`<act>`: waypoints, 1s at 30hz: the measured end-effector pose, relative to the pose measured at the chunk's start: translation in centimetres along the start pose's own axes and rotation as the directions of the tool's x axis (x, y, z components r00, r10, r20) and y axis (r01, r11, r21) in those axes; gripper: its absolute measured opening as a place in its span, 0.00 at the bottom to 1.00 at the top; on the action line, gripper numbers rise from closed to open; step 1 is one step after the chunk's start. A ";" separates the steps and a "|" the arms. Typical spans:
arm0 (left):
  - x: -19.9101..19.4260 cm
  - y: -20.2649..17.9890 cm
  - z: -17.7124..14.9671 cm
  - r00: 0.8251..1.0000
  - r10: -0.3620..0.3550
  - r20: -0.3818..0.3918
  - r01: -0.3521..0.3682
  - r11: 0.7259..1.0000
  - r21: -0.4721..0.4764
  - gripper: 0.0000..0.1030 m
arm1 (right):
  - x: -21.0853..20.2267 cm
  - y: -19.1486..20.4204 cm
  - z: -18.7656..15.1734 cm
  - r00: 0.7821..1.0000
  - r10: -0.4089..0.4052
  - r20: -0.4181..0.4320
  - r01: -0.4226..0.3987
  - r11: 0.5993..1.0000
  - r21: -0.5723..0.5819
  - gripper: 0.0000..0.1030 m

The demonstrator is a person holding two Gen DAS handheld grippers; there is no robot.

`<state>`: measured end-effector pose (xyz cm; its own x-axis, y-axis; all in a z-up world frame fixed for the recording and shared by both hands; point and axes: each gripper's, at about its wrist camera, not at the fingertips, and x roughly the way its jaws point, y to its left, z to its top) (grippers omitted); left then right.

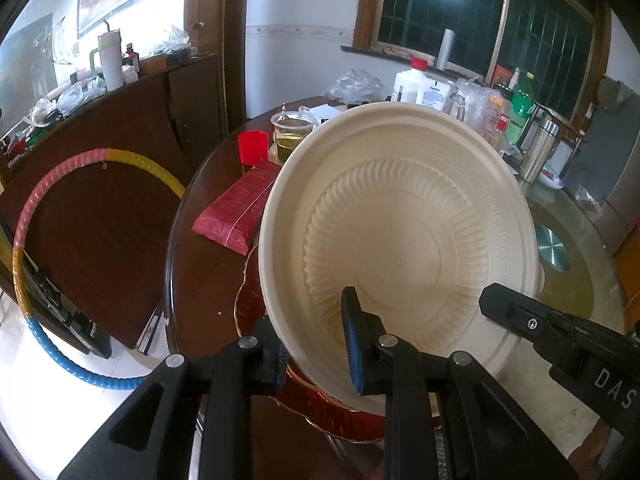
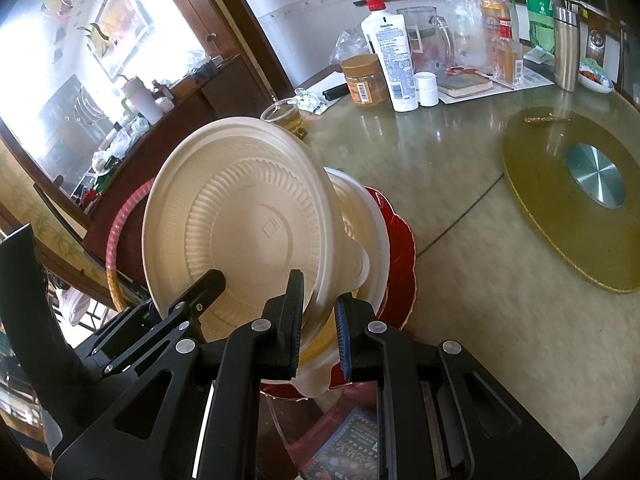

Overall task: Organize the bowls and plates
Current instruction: 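Hold both cream bowls above the red stack, aligning them over it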

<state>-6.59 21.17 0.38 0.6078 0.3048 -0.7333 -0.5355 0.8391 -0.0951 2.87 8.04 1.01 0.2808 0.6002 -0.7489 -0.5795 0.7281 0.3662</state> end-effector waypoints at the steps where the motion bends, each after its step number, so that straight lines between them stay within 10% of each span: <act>1: 0.0 0.0 0.0 1.000 0.001 -0.001 -0.001 1.000 0.002 0.23 | 0.0 0.0 0.0 1.000 0.002 -0.001 -0.002 1.000 0.001 0.14; 30: -1.3 -1.1 0.5 1.000 -0.015 0.005 0.014 0.995 0.096 0.25 | -1.1 -1.5 0.6 0.995 0.087 -0.050 -0.084 0.995 0.050 0.14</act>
<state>-6.47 20.07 1.79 0.6183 0.2944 -0.7287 -0.4683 0.8826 -0.0407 3.86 6.48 1.59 0.1911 0.6439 -0.7409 -0.5620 0.6906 0.4552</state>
